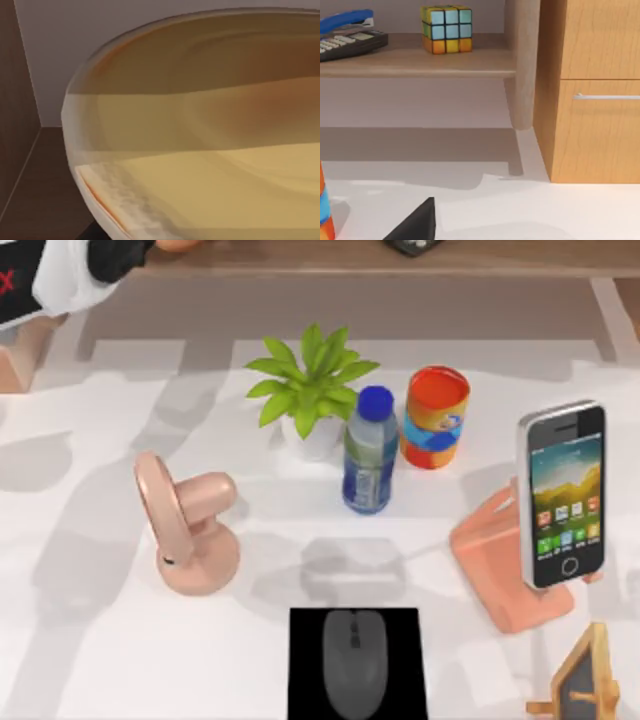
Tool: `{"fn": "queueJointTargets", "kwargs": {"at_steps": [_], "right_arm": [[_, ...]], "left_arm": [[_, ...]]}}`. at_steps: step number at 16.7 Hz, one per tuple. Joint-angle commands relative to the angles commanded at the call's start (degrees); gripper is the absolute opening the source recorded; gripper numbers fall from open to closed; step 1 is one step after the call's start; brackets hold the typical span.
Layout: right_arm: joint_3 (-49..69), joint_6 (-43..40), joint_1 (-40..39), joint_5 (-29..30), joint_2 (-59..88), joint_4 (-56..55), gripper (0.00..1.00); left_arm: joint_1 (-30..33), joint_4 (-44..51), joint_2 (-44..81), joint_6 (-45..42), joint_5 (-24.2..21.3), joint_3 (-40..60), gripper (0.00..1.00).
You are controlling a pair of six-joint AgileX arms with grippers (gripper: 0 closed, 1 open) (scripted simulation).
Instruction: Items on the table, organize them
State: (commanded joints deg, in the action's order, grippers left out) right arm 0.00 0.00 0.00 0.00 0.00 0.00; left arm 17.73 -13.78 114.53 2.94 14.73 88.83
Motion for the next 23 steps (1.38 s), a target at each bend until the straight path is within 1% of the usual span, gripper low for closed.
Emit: {"fn": "queueJointTargets", "kwargs": {"at_steps": [11, 23], "right_arm": [[0.0, 0.0, 0.0, 0.0, 0.0, 0.0, 1.00], [0.0, 0.0, 0.0, 0.0, 0.0, 0.0, 1.00]], "left_arm": [[0.0, 0.0, 0.0, 0.0, 0.0, 0.0, 0.00], [0.0, 0.0, 0.0, 0.0, 0.0, 0.0, 0.90]]}}
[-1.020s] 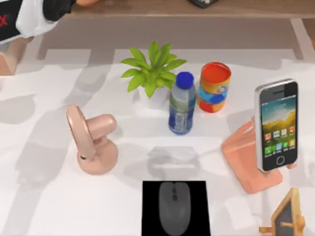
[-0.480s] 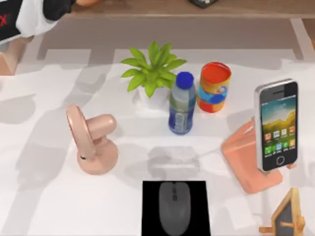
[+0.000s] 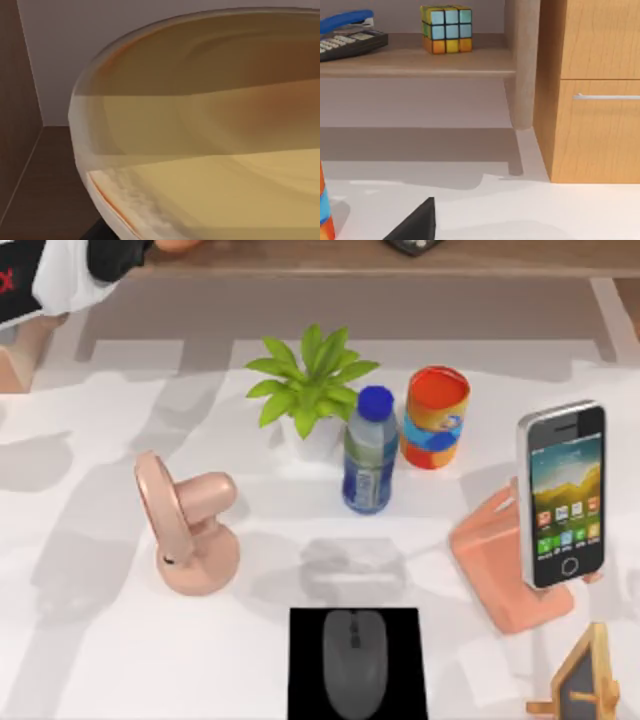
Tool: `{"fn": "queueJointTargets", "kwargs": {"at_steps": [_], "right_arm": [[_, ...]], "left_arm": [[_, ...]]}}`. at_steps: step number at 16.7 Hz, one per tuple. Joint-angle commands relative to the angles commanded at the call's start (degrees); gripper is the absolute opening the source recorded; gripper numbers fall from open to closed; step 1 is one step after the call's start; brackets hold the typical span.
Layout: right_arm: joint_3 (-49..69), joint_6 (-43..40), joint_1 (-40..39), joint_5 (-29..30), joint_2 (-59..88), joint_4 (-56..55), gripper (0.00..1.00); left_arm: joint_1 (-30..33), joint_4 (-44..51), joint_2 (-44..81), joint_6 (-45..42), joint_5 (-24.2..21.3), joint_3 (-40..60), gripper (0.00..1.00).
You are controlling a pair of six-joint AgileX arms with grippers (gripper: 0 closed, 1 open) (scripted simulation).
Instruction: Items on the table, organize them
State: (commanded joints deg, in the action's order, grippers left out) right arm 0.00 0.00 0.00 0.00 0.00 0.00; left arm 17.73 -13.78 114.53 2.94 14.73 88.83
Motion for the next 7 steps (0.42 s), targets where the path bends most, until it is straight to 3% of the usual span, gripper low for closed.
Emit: {"fn": "queueJointTargets", "kwargs": {"at_steps": [2, 7], "right_arm": [[0.0, 0.0, 0.0, 0.0, 0.0, 0.0, 1.00], [0.0, 0.0, 0.0, 0.0, 0.0, 0.0, 1.00]], "left_arm": [[0.0, 0.0, 0.0, 0.0, 0.0, 0.0, 1.00], [0.0, 0.0, 0.0, 0.0, 0.0, 0.0, 1.00]]}}
